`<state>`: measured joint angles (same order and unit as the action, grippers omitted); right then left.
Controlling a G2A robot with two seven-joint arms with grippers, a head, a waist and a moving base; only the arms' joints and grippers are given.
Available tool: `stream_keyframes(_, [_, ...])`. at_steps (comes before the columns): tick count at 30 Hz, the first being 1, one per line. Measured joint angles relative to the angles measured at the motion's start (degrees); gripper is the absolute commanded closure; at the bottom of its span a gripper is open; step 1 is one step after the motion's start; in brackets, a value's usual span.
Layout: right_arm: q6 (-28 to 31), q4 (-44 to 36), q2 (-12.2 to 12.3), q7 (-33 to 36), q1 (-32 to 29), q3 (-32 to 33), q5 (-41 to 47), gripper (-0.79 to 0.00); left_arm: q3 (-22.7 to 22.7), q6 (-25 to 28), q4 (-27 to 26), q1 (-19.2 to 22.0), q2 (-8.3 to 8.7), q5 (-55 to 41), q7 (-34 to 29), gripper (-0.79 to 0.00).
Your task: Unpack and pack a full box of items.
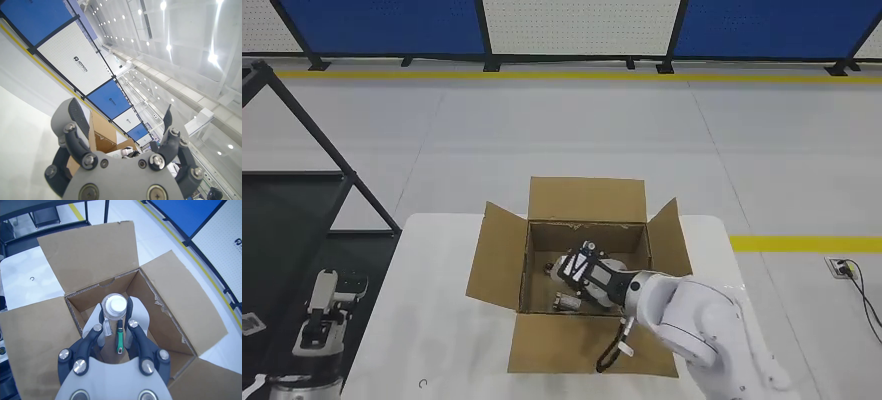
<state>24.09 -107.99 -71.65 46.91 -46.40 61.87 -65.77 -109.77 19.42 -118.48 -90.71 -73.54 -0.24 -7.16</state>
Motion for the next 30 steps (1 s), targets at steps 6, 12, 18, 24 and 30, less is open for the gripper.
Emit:
stream_keyframes(6, [0.1,-9.1,1.1,0.5,-6.6,5.4,1.4,0.0,0.5,-0.3,0.6,0.1,0.0,0.8,0.1,-0.785])
stream_keyframes(12, [0.1,-8.9,1.0,0.5,-6.4,5.2,1.4,0.0,0.4,-0.3,0.5,0.1,0.0,0.8,0.1,-0.785])
stream_keyframes(18, [0.1,-8.9,1.0,0.5,-6.4,5.3,1.4,0.0,0.4,-0.3,0.5,0.1,0.0,0.8,0.1,-0.785])
stream_keyframes(24, [-0.8,-8.6,1.0,-1.2,-7.1,4.6,0.6,0.0,0.4,-0.3,0.5,0.1,0.0,0.8,0.1,-0.785])
stream_keyframes(30, [-4.2,-4.7,0.6,-0.2,-6.2,2.3,-0.1,0.0,0.4,-0.3,0.5,0.1,0.0,0.8,0.1,-0.785])
